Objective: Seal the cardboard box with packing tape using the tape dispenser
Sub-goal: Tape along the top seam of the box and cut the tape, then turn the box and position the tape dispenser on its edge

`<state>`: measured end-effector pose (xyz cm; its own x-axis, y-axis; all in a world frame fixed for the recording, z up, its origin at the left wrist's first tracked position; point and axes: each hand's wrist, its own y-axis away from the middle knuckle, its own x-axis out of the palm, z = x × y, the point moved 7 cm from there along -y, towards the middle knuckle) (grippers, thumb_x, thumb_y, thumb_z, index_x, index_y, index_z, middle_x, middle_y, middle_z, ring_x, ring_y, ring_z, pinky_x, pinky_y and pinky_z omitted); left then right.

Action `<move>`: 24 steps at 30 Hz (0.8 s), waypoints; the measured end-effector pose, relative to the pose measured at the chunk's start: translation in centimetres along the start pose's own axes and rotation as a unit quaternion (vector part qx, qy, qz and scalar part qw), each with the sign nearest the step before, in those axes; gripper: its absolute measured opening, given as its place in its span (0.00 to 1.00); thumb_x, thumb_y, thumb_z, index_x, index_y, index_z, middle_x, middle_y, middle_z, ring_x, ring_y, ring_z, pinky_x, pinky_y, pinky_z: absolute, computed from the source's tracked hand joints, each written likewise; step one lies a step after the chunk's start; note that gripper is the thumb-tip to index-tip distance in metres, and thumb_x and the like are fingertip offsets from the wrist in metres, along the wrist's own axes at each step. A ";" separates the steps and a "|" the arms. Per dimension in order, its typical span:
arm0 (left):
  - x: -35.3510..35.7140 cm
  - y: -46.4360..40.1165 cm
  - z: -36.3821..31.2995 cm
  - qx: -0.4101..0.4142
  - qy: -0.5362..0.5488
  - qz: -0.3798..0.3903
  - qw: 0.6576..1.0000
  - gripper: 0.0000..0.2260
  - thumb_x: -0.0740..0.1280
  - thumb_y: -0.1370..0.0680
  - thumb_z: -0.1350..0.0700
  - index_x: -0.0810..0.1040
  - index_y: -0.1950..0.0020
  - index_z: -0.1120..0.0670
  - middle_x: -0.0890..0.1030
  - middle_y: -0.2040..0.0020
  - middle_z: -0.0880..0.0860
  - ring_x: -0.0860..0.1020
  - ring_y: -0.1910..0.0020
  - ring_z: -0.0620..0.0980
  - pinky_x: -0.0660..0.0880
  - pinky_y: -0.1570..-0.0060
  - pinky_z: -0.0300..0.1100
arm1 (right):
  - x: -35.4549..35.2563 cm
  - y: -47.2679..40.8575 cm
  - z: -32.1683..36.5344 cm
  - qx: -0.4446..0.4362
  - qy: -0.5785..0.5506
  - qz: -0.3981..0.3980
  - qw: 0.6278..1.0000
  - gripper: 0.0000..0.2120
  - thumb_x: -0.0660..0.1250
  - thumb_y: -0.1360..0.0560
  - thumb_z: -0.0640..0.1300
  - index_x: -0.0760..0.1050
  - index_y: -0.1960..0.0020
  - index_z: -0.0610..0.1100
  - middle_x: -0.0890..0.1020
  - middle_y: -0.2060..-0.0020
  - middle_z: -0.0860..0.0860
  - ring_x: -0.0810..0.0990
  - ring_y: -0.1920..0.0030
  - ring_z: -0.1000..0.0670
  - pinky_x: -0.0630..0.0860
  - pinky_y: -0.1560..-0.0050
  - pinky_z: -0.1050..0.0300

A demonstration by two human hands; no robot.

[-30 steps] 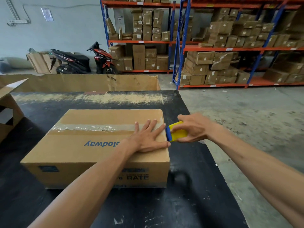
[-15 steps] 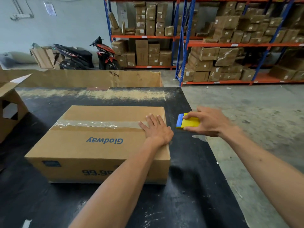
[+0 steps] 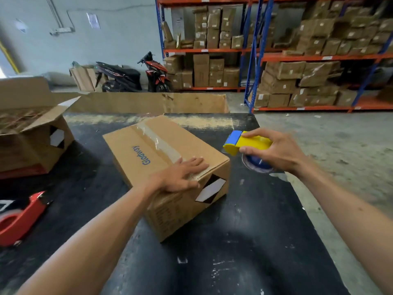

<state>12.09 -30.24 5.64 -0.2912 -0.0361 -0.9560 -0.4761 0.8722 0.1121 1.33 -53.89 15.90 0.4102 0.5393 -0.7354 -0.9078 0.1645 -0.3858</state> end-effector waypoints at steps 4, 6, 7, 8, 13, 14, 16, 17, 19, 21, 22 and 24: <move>0.2 3.1 0.8 -0.084 -0.076 -0.006 0.994 0.34 0.57 0.19 0.42 0.41 0.19 0.43 0.39 0.19 0.51 0.41 0.20 0.53 0.38 0.26 0.65 | 3.2 1.0 3.7 0.004 -0.044 0.035 0.998 0.20 0.73 0.32 0.66 0.79 0.42 0.65 0.80 0.44 0.58 0.78 0.47 0.53 0.74 0.53 0.59; 1.2 4.0 1.0 -0.158 -0.102 -0.037 0.981 0.37 0.54 0.21 0.34 0.38 0.20 0.44 0.36 0.20 0.57 0.40 0.21 0.60 0.40 0.26 0.67 | 4.5 1.4 5.3 0.004 -0.051 0.037 0.998 0.20 0.73 0.31 0.66 0.78 0.41 0.64 0.80 0.42 0.57 0.78 0.46 0.52 0.76 0.51 0.56; 1.5 4.2 1.0 -0.174 -0.114 -0.049 0.977 0.37 0.51 0.22 0.31 0.38 0.20 0.43 0.38 0.19 0.58 0.42 0.21 0.62 0.41 0.27 0.67 | 5.0 1.7 6.0 0.004 -0.052 0.037 0.998 0.21 0.73 0.31 0.66 0.78 0.40 0.64 0.80 0.41 0.56 0.78 0.45 0.51 0.77 0.49 0.54; 1.7 4.3 1.0 -0.176 -0.126 -0.055 0.975 0.36 0.49 0.22 0.30 0.40 0.19 0.43 0.40 0.19 0.58 0.43 0.21 0.63 0.42 0.27 0.67 | 5.5 2.0 6.6 0.007 -0.049 0.038 0.998 0.21 0.73 0.31 0.66 0.78 0.40 0.64 0.80 0.40 0.56 0.78 0.44 0.51 0.77 0.47 0.53; 1.1 4.3 0.6 -0.109 -0.158 -0.061 0.980 0.32 0.48 0.19 0.34 0.46 0.19 0.45 0.47 0.19 0.59 0.49 0.22 0.65 0.46 0.26 0.66 | 5.4 3.6 8.5 0.005 -0.033 0.023 0.999 0.20 0.73 0.31 0.66 0.78 0.40 0.65 0.81 0.42 0.58 0.78 0.46 0.53 0.75 0.49 0.58; 1.1 4.3 0.3 -0.085 -0.165 -0.056 0.981 0.32 0.48 0.19 0.34 0.45 0.19 0.45 0.47 0.19 0.58 0.49 0.21 0.65 0.46 0.25 0.65 | 5.1 3.7 8.6 0.005 -0.038 0.020 0.999 0.20 0.73 0.30 0.65 0.78 0.40 0.65 0.81 0.43 0.59 0.78 0.46 0.54 0.74 0.51 0.60; 0.6 4.3 0.2 -0.038 -0.150 -0.044 0.987 0.32 0.49 0.19 0.34 0.45 0.19 0.43 0.46 0.18 0.56 0.47 0.21 0.62 0.42 0.24 0.62 | 4.5 3.7 8.6 0.014 -0.051 0.022 0.998 0.19 0.74 0.30 0.64 0.78 0.40 0.65 0.80 0.44 0.61 0.77 0.46 0.57 0.74 0.52 0.61; 0.2 4.1 0.3 -0.014 -0.145 -0.042 0.988 0.31 0.49 0.19 0.33 0.44 0.19 0.42 0.45 0.18 0.55 0.46 0.21 0.61 0.41 0.24 0.60 | 4.1 3.9 8.9 0.019 -0.054 0.024 0.998 0.19 0.74 0.30 0.64 0.78 0.41 0.66 0.80 0.45 0.62 0.77 0.46 0.57 0.75 0.51 0.59; -0.2 3.6 0.3 0.022 -0.149 -0.042 0.988 0.32 0.49 0.20 0.33 0.45 0.19 0.42 0.45 0.18 0.54 0.46 0.20 0.60 0.40 0.24 0.59 | 3.9 4.9 8.7 0.026 -0.059 0.040 0.997 0.19 0.73 0.31 0.65 0.78 0.41 0.66 0.79 0.45 0.63 0.77 0.46 0.57 0.76 0.51 0.58; 1.0 5.9 -0.1 0.101 -0.180 -0.037 0.978 0.32 0.49 0.20 0.33 0.46 0.19 0.42 0.47 0.18 0.54 0.47 0.20 0.60 0.38 0.24 0.60 | 5.1 9.2 10.5 0.065 -0.038 0.004 0.997 0.19 0.73 0.31 0.64 0.78 0.41 0.65 0.80 0.46 0.61 0.77 0.46 0.56 0.74 0.53 0.59; 1.4 5.7 -0.2 0.107 -0.210 -0.047 0.971 0.32 0.48 0.20 0.32 0.47 0.19 0.43 0.48 0.18 0.54 0.48 0.20 0.59 0.36 0.25 0.61 | 5.2 9.8 10.6 0.063 -0.045 0.005 0.997 0.19 0.73 0.31 0.64 0.78 0.40 0.65 0.80 0.46 0.60 0.77 0.47 0.56 0.73 0.53 0.59; 1.8 5.3 -0.4 0.108 -0.234 -0.064 0.964 0.33 0.46 0.20 0.32 0.47 0.19 0.46 0.48 0.19 0.56 0.48 0.20 0.57 0.36 0.24 0.59 | 5.6 10.6 10.7 0.073 -0.060 0.009 0.996 0.19 0.74 0.31 0.64 0.78 0.41 0.65 0.81 0.46 0.59 0.78 0.47 0.55 0.74 0.53 0.59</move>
<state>8.72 -25.87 4.67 0.1898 0.0292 -0.9814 -0.2845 0.9583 -0.0265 -6.96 -40.26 13.66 0.3885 0.6359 -0.6668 -0.9215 0.2672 -0.2820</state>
